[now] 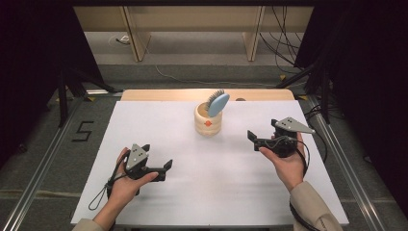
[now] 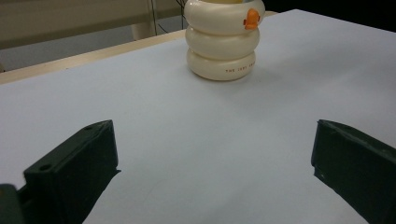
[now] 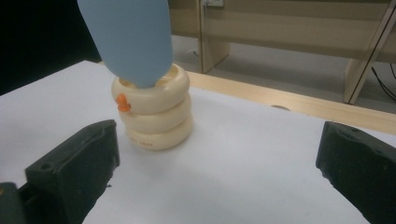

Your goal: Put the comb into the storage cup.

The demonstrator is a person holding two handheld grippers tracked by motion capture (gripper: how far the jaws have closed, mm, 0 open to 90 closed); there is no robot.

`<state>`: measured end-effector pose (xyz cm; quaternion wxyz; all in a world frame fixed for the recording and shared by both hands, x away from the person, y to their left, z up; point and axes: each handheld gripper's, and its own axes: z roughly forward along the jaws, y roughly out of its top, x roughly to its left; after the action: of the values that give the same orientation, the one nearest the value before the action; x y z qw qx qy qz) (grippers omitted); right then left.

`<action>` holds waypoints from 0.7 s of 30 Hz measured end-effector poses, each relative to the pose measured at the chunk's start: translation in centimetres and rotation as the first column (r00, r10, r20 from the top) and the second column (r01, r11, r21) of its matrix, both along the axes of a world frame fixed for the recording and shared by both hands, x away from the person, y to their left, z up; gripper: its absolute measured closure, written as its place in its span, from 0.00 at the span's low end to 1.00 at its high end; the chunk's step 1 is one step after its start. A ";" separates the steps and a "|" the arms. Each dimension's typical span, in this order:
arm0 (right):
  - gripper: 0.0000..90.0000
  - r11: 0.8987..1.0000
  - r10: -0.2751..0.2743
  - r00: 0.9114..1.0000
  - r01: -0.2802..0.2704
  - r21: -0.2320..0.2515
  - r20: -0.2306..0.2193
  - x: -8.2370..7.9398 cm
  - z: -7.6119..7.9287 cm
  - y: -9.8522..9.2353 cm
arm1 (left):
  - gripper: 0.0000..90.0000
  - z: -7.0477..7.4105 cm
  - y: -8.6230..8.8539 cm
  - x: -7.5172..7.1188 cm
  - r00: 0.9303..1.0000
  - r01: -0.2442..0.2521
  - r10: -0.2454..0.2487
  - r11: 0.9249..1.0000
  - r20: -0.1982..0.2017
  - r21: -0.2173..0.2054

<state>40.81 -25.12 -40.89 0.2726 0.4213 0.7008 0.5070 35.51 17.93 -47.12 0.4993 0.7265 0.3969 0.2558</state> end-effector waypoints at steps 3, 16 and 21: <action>0.00 1.000 0.001 1.000 -0.001 -0.007 -0.003 -0.3 -0.3 -0.4 | 0.00 0.0 0.0 0.0 1.000 0.000 0.000 1.000 0.003 -0.001; 0.01 1.000 0.007 1.000 -0.008 -0.021 -0.027 -1.7 -1.3 -1.6 | 0.00 0.0 0.0 0.0 1.000 -0.004 0.004 1.000 0.004 -0.006; 0.01 1.000 0.012 0.999 -0.012 -0.023 -0.030 -2.4 -1.5 -2.0 | 0.00 0.0 0.0 0.0 1.000 -0.004 0.004 1.000 0.006 -0.005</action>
<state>38.43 -27.09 -42.37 0.2641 0.4214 0.7131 0.4942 35.54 17.95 -47.13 0.5015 0.7237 0.3976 0.2581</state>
